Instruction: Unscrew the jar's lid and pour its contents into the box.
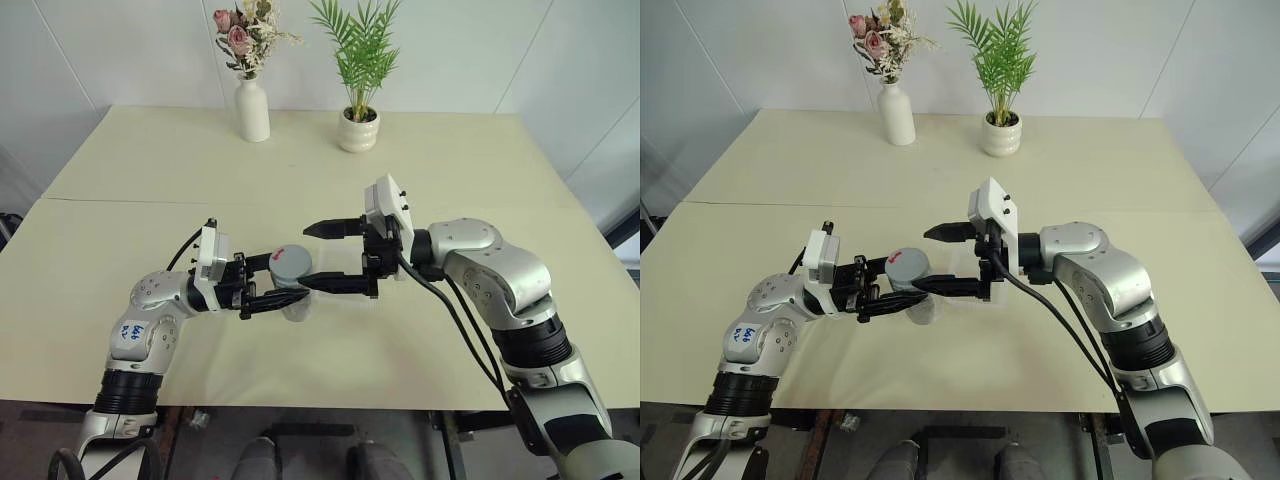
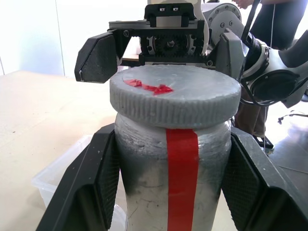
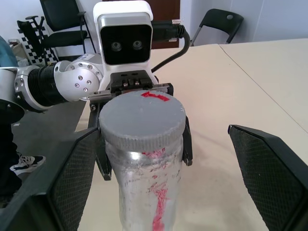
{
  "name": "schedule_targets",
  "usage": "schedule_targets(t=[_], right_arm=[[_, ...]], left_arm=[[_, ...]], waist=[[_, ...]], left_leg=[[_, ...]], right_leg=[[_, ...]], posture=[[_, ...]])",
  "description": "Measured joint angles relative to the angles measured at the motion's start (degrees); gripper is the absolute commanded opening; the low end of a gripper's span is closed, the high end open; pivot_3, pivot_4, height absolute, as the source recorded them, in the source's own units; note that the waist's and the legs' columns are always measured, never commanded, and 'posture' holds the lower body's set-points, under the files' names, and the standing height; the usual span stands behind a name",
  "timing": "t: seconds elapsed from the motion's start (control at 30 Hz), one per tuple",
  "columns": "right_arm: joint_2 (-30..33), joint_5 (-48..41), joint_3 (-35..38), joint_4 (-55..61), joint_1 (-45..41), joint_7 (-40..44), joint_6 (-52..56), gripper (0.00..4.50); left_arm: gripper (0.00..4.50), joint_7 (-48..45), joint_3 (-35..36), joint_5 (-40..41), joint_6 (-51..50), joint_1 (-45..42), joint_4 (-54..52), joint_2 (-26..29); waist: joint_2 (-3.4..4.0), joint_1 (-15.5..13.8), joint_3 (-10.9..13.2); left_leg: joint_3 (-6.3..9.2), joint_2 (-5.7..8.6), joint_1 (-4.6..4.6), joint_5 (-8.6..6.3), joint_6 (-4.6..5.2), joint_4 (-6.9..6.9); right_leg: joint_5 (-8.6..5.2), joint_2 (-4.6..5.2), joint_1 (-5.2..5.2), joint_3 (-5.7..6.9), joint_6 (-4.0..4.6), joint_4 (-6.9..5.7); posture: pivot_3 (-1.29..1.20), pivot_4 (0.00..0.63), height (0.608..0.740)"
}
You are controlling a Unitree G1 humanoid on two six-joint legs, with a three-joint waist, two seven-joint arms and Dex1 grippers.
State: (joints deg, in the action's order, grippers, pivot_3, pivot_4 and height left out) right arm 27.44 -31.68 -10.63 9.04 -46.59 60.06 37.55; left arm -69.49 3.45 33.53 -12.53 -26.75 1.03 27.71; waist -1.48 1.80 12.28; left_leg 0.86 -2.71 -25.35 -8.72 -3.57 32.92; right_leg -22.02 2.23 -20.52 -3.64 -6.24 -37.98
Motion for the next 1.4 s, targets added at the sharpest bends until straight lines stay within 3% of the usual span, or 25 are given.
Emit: schedule_targets(t=[0.7, 1.4], right_arm=[[3.12, -3.18, 2.26, 0.54, 0.85, 2.25, 2.17, 4.45], [-5.98, 0.35, -1.89, -0.31, -2.0, -2.84, 2.74, 4.45]], left_arm=[[2.51, -0.13, 0.0, 0.0, 0.05, 0.0, 0.01, 0.01], [2.51, -0.03, 0.03, 0.0, 0.05, 0.01, -0.02, 0.04]], waist=[[0.0, 0.03, 0.0], [0.0, 0.08, 0.0]], left_leg=[[0.0, 0.0, 0.0, 0.0, 0.0, 0.0], [0.01, -0.01, 0.0, 0.0, 0.0, 0.0]], right_leg=[[0.0, 0.0, 0.0, 0.0, 0.0, 0.0], [0.0, -0.01, -0.01, 0.01, 0.0, -0.02]], posture=[[0.0, 0.15, 0.74], [0.0, 0.15, 0.74]])
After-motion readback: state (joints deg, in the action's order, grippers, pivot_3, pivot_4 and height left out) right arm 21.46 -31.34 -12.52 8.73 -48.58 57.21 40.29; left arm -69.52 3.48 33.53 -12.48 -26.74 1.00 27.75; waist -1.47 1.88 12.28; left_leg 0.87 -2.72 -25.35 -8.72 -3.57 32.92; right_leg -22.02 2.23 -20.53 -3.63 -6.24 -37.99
